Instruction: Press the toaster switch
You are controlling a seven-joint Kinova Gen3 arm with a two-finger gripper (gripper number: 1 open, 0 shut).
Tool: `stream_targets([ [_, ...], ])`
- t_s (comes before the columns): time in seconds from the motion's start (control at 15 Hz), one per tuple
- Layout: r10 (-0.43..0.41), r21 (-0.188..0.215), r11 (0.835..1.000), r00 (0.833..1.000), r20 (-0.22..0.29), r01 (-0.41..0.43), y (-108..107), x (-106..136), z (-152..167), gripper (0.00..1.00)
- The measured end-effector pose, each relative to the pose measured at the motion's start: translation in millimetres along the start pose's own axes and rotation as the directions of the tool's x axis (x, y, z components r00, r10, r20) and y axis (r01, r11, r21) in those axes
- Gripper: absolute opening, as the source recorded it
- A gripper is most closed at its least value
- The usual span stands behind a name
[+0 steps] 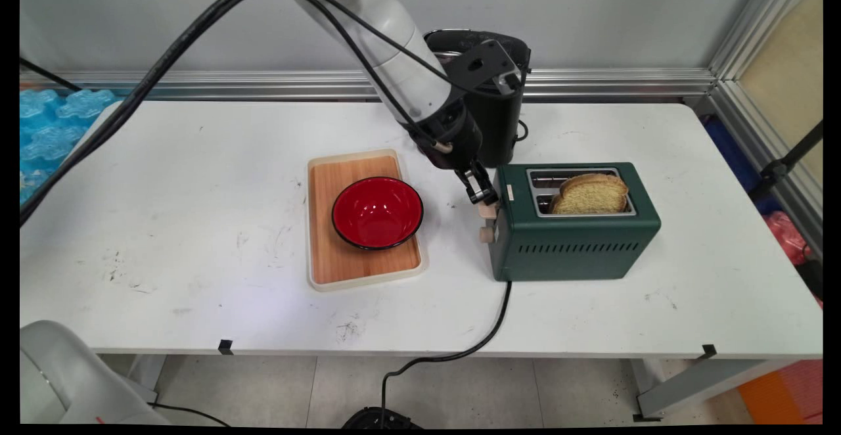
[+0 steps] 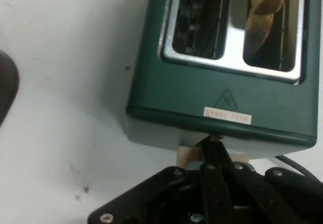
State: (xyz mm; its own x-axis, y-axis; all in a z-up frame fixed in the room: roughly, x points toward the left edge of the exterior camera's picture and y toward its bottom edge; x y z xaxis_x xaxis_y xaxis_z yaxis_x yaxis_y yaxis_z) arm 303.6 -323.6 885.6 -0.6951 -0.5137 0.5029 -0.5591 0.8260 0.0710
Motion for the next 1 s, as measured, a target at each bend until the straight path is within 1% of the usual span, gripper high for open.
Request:
stream_targets([
  [0.6, 0.003, -0.024, 1.000, 1.000, -0.010, -0.003, 7, -11, 17, 0.00],
  [1.0, 0.006, -0.036, 0.999, 1.000, -0.023, -0.007, 7, -19, 26, 0.00],
])
